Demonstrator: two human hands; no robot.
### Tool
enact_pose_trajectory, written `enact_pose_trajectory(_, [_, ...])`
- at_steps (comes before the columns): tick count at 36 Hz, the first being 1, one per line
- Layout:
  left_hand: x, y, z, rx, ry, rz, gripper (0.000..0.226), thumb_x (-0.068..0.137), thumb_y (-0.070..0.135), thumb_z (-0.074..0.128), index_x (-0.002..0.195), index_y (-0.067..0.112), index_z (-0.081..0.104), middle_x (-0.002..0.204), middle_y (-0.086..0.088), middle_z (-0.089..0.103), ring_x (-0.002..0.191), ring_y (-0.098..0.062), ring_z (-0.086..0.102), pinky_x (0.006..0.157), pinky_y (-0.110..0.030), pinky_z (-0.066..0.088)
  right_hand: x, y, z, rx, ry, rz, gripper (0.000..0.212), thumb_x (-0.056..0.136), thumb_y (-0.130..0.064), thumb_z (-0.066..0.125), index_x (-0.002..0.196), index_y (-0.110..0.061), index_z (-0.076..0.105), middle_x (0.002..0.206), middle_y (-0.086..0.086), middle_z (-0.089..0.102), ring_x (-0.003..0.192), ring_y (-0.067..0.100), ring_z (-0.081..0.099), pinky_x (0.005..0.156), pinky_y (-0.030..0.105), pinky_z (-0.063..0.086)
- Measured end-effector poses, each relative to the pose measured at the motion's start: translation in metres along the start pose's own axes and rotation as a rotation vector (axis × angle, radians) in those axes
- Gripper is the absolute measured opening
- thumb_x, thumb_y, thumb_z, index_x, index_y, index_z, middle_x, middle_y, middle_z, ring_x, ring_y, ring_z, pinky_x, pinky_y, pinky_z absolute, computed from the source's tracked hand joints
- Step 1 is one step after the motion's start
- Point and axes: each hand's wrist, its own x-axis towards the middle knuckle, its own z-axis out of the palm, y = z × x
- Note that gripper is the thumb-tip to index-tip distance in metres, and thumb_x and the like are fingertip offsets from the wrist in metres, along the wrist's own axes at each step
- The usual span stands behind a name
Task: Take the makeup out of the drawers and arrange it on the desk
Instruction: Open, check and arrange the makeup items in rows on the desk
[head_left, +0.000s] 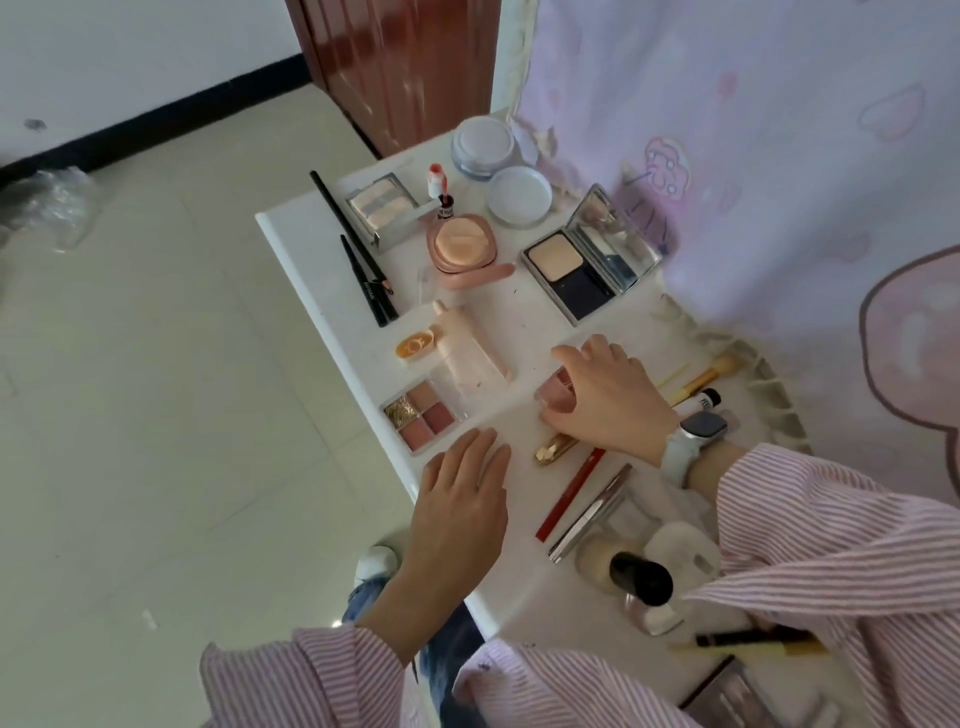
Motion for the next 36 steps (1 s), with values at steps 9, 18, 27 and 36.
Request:
enact_pose_trajectory(9, [0.005, 0.008, -0.017, -0.475, 0.034, -0.113, 0.035, 0.090, 0.019, 0.041, 0.115, 0.008, 0.061, 0.117, -0.007, 0.059, 0.104, -0.014, 0.057, 0.090, -0.017, 0.043, -0.024, -0.001, -0.021, 0.422, 0.103, -0.181, 0.066, 0.078, -0.030, 0.065, 0.135, -0.016, 0.035, 0.124, 0.004, 0.041, 0.112, 0.015, 0.041, 0.096, 0.027, 0.038])
enact_pose_trajectory(18, [0.037, 0.016, -0.061, -1.738, -0.237, -0.775, 0.047, 0.091, 0.044, 0.040, 0.107, 0.008, 0.065, 0.090, -0.009, 0.070, 0.088, -0.022, 0.065, 0.087, -0.039, 0.052, -0.044, -0.015, -0.031, 0.543, 0.010, -0.415, 0.084, 0.075, -0.033, 0.073, 0.139, -0.032, 0.019, 0.119, -0.009, 0.042, 0.110, 0.000, 0.041, 0.092, 0.011, 0.034])
enact_pose_trajectory(27, [0.036, 0.003, -0.063, -1.770, -0.152, -0.750, 0.048, 0.083, 0.042, 0.059, 0.112, 0.004, 0.063, 0.098, -0.015, 0.065, 0.091, -0.024, 0.064, 0.083, -0.037, 0.054, -0.045, -0.024, -0.032, 0.512, 0.035, -0.495, 0.069, 0.079, -0.040, 0.062, 0.140, -0.023, 0.033, 0.132, -0.014, 0.042, 0.127, 0.001, 0.033, 0.106, 0.026, 0.032])
enact_pose_trajectory(36, [0.041, -0.002, -0.059, -1.054, 0.073, -0.360, 0.043, 0.079, 0.015, 0.070, 0.115, 0.032, 0.054, 0.109, 0.003, 0.059, 0.101, -0.004, 0.059, 0.082, -0.016, 0.050, -0.036, -0.035, -0.038, 0.988, -0.173, -0.066, 0.019, 0.091, -0.027, 0.052, 0.098, -0.018, 0.067, 0.093, 0.006, 0.069, 0.091, 0.019, 0.065, 0.089, 0.039, 0.052])
